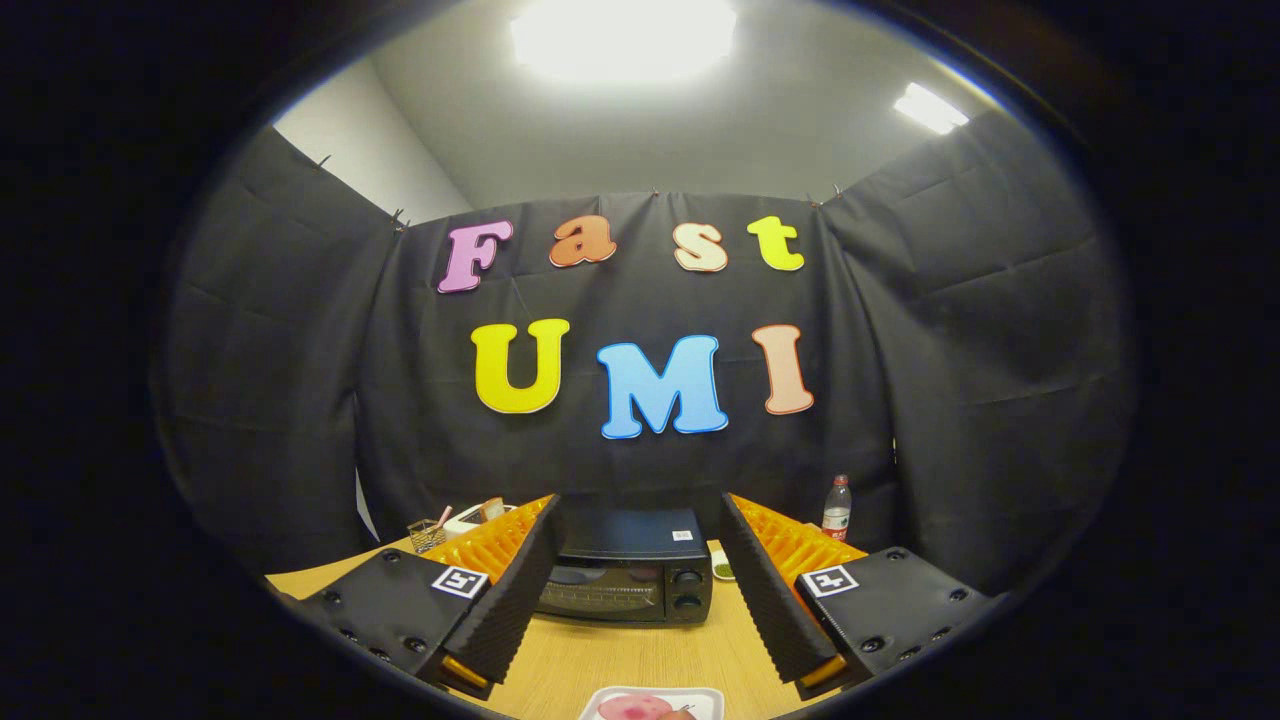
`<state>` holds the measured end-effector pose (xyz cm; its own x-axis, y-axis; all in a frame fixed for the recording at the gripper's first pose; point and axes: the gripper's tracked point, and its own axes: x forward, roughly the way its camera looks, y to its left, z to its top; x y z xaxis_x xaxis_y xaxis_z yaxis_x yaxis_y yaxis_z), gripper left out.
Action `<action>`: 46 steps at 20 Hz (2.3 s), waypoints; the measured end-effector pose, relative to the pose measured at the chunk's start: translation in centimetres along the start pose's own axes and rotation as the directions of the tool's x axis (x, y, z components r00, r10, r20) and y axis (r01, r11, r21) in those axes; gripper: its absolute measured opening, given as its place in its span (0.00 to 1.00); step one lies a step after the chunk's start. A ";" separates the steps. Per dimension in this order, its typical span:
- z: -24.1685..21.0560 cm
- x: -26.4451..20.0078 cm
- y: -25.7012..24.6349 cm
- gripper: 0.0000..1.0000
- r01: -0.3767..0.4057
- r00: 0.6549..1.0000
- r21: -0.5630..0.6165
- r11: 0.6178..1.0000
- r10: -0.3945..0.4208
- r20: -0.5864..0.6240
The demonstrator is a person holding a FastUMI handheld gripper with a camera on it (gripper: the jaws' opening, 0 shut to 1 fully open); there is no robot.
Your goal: Open the toaster oven, put the food inside, and close the toaster oven door.
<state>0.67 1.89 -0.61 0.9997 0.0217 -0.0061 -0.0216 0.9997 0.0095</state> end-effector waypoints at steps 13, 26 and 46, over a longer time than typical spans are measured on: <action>-6.0 9.2 5.6 0.98 -0.050 0.994 0.007 0.999 0.051 -0.098; -16.4 19.1 10.2 0.98 -0.071 0.958 0.025 0.997 0.075 -0.278; -21.5 19.2 10.4 0.97 -0.017 0.946 -0.054 0.998 -0.002 -0.325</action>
<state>19.46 12.88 -22.14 0.9434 0.0218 -0.3309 -0.0386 0.9983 -0.0442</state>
